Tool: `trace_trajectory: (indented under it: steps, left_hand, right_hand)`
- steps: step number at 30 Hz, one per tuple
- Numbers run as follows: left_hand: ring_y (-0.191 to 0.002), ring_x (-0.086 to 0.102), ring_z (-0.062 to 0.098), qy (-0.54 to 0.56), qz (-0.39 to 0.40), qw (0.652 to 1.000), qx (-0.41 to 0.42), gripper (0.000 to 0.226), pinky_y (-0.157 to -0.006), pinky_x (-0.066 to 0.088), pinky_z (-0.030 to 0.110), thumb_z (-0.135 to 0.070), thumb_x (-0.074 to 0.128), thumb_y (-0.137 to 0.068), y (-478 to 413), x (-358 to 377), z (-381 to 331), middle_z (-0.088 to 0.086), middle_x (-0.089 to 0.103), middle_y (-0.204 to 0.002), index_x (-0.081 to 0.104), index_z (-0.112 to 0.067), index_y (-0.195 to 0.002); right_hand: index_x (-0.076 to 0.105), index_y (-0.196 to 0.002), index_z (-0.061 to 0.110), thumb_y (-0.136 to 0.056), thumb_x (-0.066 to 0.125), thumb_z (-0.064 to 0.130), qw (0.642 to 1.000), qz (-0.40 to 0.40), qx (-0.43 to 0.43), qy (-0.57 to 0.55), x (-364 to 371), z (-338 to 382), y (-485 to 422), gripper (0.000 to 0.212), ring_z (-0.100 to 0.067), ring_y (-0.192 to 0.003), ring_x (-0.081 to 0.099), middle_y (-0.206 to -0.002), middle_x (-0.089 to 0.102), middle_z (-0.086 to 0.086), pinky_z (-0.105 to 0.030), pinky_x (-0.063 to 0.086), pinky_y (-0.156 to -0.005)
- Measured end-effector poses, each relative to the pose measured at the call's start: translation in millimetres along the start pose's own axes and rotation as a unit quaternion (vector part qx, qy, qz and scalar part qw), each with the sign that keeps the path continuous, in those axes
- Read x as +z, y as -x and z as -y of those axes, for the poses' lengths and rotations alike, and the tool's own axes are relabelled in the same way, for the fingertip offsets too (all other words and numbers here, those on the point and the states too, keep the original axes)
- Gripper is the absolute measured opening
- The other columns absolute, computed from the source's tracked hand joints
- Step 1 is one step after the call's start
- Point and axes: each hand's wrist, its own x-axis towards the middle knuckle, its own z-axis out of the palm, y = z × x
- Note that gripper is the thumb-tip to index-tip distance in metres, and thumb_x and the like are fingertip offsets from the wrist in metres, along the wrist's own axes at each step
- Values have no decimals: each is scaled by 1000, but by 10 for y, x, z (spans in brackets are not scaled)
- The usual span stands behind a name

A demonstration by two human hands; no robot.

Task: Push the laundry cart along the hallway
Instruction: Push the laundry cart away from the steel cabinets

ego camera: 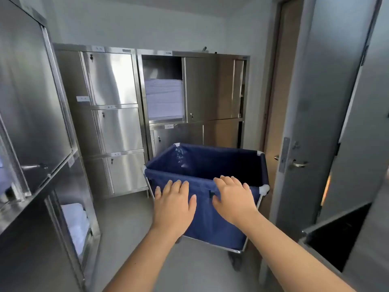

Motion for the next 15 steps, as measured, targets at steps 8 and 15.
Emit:
trace_trajectory:
  steps: [8,15]
  left_hand:
    - [-138,22,21,17,-8,999,50,49,-111,14,43,-40,28,-98,-1088,566,-394,-1,33,-148,28,-19,-142]
    - [-139,19,22,25,21,997,76,50,-112,11,44,-40,25,-98,-1734,1171,-637,2,31,-149,26,-17,-142]
  right_hand:
    - [26,-143,20,-95,41,29,999,-7,39,-36,267,-644,-832,51,-24,-139,19,-151,29,0,-47,17,-111]
    - [22,-145,21,-97,40,30,998,14,61,-29,635,-1141,-1450,53,-22,-141,15,-154,23,0,-47,14,-112]
